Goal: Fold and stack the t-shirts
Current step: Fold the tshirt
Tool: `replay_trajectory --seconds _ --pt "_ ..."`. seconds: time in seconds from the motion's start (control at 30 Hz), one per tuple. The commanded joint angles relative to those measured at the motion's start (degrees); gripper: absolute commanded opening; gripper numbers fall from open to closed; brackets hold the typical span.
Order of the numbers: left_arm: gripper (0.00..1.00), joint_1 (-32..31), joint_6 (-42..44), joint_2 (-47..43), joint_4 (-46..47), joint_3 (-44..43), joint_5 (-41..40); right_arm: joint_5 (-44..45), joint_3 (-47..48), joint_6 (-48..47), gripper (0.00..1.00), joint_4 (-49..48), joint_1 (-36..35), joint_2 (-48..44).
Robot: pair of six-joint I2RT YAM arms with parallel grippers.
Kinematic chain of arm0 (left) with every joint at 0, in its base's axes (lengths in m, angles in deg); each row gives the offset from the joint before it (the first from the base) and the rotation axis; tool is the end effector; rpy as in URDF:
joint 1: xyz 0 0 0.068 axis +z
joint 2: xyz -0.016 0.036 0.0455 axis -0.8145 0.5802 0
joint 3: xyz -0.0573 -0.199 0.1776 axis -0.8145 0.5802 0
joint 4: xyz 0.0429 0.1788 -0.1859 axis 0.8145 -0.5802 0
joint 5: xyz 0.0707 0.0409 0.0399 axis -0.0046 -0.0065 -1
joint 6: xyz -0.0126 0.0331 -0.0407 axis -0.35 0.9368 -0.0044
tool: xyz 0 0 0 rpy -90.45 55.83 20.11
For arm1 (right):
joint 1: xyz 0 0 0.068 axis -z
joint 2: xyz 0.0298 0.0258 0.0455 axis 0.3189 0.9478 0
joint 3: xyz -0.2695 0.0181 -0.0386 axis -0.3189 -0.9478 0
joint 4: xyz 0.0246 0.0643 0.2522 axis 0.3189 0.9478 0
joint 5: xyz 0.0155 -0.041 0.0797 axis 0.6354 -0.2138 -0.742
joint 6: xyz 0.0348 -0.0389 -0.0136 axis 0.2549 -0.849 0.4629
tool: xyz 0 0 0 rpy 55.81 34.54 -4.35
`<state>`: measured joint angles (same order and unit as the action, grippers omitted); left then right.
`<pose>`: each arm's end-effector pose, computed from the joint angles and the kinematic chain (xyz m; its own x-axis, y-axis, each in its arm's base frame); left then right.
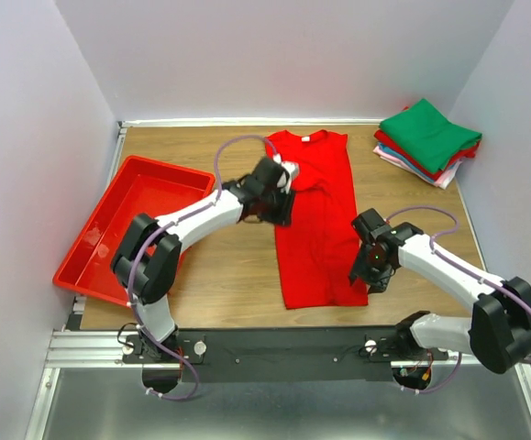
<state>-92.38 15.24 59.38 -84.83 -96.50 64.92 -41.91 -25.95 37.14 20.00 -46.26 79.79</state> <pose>0.3080 -0.2463 0.2454 -0.7828 0.1946 -0.5911 0.4549 0.8270 -0.3302 0.1694 0.0857 0.1838 -0.8841 0.4497 -0.1269 0.4477 0.8930 0.0450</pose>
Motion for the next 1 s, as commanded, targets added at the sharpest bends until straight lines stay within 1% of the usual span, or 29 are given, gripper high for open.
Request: replay_trajectory --seconds 0.0,0.03,0.1,0.23,0.27,0.43,0.6,0.67,0.7,0.77,0.8,0.83,0.93,0.97 --pt "0.50 -2.8 -6.4 -5.7 2.9 8.3 -2.9 2.5 -2.0 2.2 0.58 2.2 0.4 -2.1" --pt "0.49 -4.3 -7.9 -7.0 2.6 9.3 -3.2 2.3 -3.3 2.0 0.58 2.2 0.4 -2.2" --pt "0.50 -5.6 -9.9 -8.2 2.1 12.2 -3.9 2.6 -4.3 2.0 0.58 2.1 0.4 -2.6" --pt "0.50 -7.9 -14.3 -11.3 0.9 16.1 -4.1 4.4 -3.8 1.7 0.58 2.1 0.5 -3.3" --pt "0.49 -8.7 -14.7 -11.7 0.6 17.0 -4.1 4.6 -3.6 1.6 0.58 2.0 0.5 -2.5" --pt "0.50 -9.3 -14.7 -11.9 -2.5 17.8 -2.9 4.4 -4.3 1.1 0.57 -0.8 0.4 -0.2" --pt "0.50 -10.4 -15.9 -13.2 -2.8 21.1 -0.3 3.7 -5.8 1.0 0.52 -2.7 0.4 0.9" --pt "0.52 -10.7 -16.7 -14.5 -2.8 22.7 0.6 3.5 -6.9 1.1 0.48 -3.5 0.5 0.4" --pt "0.52 -10.8 -17.3 -14.9 -2.7 23.3 1.4 3.0 -7.3 1.1 0.45 -3.7 0.4 0.3" --pt "0.56 -10.8 -17.8 -15.7 -2.0 25.2 2.7 2.3 -7.7 0.9 0.41 -4.1 0.4 0.8" --pt "0.58 -11.0 -18.2 -16.0 -0.9 25.8 4.3 1.9 -7.8 1.0 0.35 -4.1 0.4 1.0" --pt "0.62 -11.0 -18.6 -16.2 -0.4 26.4 5.0 1.8 -7.8 1.0 0.31 -4.1 0.5 1.0" --pt "0.63 -11.7 -19.4 -16.5 2.1 28.7 7.4 2.0 -7.8 0.7 0.20 -4.0 0.4 0.6" --pt "0.62 -11.9 -20.0 -16.3 2.6 29.0 7.9 1.9 -7.8 0.6 0.18 -4.0 0.5 0.7"
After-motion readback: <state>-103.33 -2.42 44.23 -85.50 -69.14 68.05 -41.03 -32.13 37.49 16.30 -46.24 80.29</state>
